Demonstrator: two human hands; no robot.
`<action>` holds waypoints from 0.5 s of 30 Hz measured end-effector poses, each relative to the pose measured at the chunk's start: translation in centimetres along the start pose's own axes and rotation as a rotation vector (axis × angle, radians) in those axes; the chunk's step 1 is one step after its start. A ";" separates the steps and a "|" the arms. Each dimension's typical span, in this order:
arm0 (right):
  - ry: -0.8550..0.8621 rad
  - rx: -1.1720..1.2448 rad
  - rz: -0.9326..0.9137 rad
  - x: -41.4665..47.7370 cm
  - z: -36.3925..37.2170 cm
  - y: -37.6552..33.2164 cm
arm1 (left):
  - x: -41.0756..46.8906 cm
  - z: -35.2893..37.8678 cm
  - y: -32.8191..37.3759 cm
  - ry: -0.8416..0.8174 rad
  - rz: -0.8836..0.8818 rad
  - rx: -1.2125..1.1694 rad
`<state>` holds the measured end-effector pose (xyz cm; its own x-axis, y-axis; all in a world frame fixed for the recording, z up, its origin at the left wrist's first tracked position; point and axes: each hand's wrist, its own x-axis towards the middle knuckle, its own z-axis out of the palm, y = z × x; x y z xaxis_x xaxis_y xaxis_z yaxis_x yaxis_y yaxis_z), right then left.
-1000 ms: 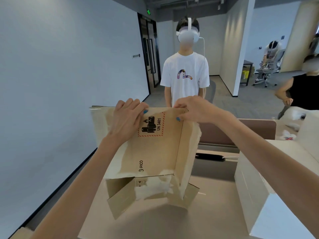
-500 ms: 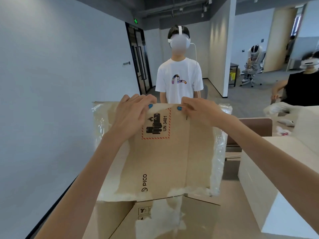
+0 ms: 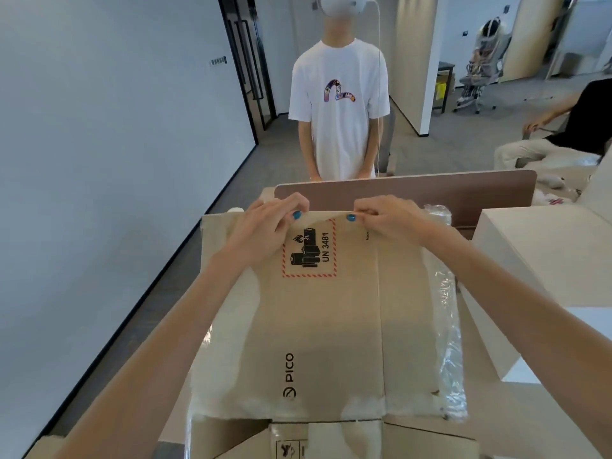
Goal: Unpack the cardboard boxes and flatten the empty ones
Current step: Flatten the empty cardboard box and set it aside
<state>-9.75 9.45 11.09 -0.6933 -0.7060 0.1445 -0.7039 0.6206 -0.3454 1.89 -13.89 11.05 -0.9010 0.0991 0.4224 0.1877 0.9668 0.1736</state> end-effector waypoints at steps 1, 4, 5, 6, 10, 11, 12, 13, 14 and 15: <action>-0.034 0.001 0.016 0.6 1.2 0.8 | 0.1 1.5 -0.9 -0.033 -0.007 -0.017; -0.121 0.013 0.038 2.9 4.9 3.6 | 0.7 6.3 -3.5 -0.113 -0.064 -0.052; -0.150 0.018 0.046 3.6 6.2 4.6 | 1.0 7.9 -4.1 -0.136 -0.087 -0.059; -0.178 0.014 0.050 4.3 7.4 5.6 | 1.3 9.3 -4.6 -0.153 -0.098 -0.065; -0.229 -0.004 0.089 6.4 12.4 9.8 | 3.0 15.3 -6.2 -0.234 -0.113 -0.102; -0.240 -0.002 0.098 6.8 13.6 10.9 | 3.4 16.8 -6.7 -0.258 -0.122 -0.106; -0.252 0.001 0.102 7.2 14.8 11.9 | 3.7 18.4 -7.2 -0.284 -0.135 -0.105; -0.266 0.000 0.105 7.7 15.9 12.8 | 4.1 19.9 -7.8 -0.316 -0.150 -0.106; -0.281 -0.004 0.104 8.2 16.9 13.6 | 4.4 21.4 -8.3 -0.351 -0.163 -0.102; -0.290 -0.011 0.101 8.7 17.9 14.3 | 4.6 22.7 -9.0 -0.381 -0.173 -0.093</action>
<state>-23.10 6.08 -9.16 -0.6878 -0.7077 -0.1615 -0.6367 0.6951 -0.3339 -12.80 -16.74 -8.80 -0.9991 0.0340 0.0239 0.0396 0.9533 0.2994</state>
